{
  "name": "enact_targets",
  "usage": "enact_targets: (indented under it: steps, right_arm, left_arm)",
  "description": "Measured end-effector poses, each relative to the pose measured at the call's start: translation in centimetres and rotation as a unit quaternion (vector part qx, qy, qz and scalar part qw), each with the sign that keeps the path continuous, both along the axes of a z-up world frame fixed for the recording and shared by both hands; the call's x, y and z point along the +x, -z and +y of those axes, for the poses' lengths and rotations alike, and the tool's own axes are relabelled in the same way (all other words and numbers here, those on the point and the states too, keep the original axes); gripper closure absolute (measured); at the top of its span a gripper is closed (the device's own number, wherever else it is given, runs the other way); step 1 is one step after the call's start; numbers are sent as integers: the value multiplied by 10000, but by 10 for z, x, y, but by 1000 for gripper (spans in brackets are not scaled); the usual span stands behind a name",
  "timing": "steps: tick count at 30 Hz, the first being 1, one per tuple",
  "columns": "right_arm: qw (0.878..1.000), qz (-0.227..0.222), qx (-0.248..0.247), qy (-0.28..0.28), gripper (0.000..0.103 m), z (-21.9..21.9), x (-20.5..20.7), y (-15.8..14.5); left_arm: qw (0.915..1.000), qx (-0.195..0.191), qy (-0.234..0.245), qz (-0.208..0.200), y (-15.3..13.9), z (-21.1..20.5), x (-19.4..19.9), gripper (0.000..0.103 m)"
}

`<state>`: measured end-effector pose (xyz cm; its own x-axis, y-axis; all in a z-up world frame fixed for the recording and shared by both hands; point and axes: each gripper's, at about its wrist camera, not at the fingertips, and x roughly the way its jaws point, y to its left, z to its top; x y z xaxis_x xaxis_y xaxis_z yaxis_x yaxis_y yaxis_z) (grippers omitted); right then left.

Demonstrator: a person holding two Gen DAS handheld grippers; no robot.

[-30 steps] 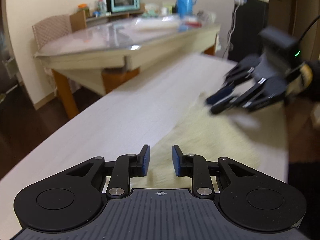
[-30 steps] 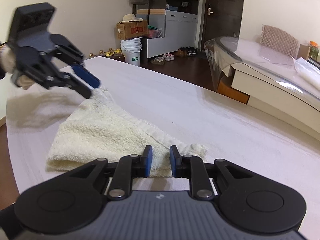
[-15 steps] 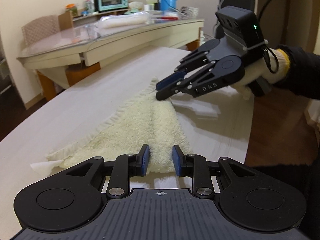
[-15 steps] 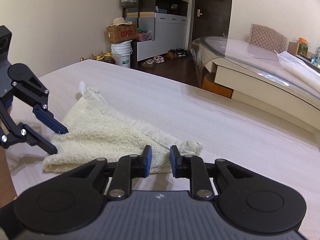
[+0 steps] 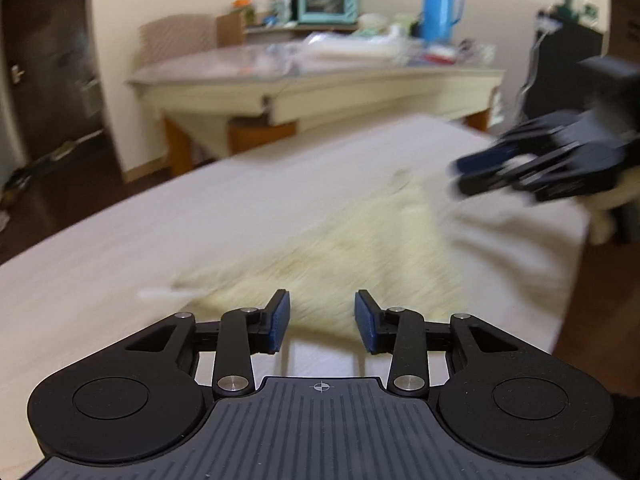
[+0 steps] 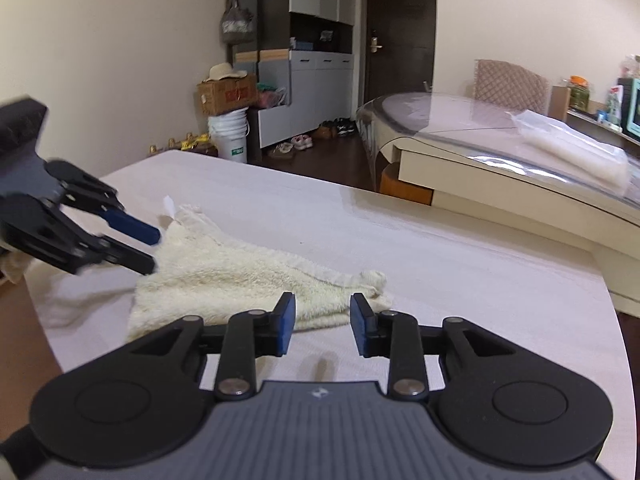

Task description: Fold towel

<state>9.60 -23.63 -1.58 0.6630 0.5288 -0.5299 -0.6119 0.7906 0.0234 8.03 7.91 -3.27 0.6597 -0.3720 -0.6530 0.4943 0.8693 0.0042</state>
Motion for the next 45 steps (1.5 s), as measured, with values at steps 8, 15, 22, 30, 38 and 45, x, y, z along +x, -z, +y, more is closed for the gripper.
enact_targets:
  steps: [8, 15, 22, 30, 38, 45]
  right_arm:
    - [9996, 90, 116, 224, 59, -11, -33, -5]
    - [9994, 103, 140, 304, 54, -8, -49, -5]
    - [9991, 44, 249, 332, 42, -1, -67, -11]
    - [9982, 32, 365, 482, 16, 5, -78, -18]
    - [9974, 4, 331, 647, 12, 4, -85, -24]
    - [9967, -14, 278, 760, 11, 4, -83, -24]
  left_arm:
    - [9979, -173, -604, -138, -18, 2, -27, 39]
    - [9873, -82, -1584, -80, -23, -2, -54, 11]
    - [9767, -127, -2138, -165, -26, -4, -72, 5]
    - [9741, 41, -2244, -264, -28, -16, -83, 0]
    - [9699, 184, -2404, -342, -30, -20, -88, 0]
    - [9699, 201, -2401, -349, -30, -21, -88, 0]
